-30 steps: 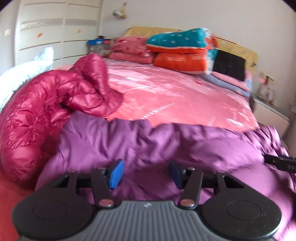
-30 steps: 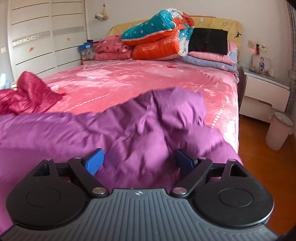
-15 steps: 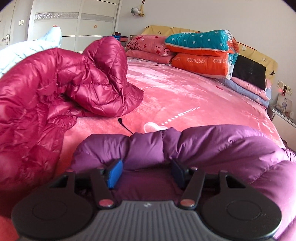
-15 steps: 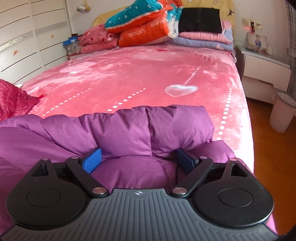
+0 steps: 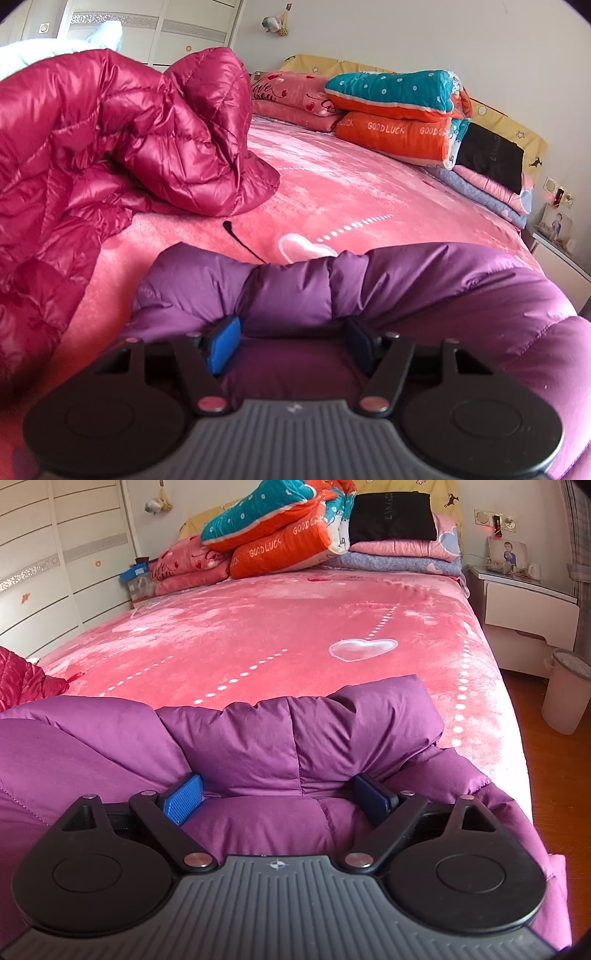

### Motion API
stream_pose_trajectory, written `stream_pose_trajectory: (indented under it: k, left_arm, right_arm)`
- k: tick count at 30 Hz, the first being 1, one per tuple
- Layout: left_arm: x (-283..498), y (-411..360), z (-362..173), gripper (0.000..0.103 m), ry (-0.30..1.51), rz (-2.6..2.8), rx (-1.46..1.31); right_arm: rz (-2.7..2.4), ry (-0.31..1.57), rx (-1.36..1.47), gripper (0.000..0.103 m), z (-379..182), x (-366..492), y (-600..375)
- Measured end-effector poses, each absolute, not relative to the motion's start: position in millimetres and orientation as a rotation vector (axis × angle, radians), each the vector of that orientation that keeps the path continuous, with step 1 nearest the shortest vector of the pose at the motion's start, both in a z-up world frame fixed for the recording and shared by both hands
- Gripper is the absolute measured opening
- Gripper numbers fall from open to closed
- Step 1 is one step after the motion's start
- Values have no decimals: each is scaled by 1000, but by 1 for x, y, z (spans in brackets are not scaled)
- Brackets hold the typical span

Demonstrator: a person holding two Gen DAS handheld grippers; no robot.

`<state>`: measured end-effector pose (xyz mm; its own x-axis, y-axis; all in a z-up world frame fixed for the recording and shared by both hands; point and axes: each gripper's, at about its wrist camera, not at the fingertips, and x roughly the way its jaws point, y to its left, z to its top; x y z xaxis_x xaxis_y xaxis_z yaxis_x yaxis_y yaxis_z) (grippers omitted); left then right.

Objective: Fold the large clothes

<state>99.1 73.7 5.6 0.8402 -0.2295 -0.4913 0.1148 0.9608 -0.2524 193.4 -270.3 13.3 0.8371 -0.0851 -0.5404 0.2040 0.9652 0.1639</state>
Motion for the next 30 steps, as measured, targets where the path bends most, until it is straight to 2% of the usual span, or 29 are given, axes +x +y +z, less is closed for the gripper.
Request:
stream_pose_trajectory:
  k: [12,19,24,26,30]
  left_arm:
    - [103,70,3,65,553,-176,-194]
    - [99,68,23,75,589,-168,-147]
    - [70,62,63,81,498,-220,-188]
    - [58,47,78,87,460,-260,-185]
    - [50,-6,90,87,486,-342,-138]
  right_arm:
    - [-162,520,211,103,11,179,-265]
    - [-146,524,231,103,20,166,-267]
    - [-171,465,266,103,42,134,-274]
    - [-194,468,242,103,54,123,-275]
    - [-201,514,268,103,64,100,-282]
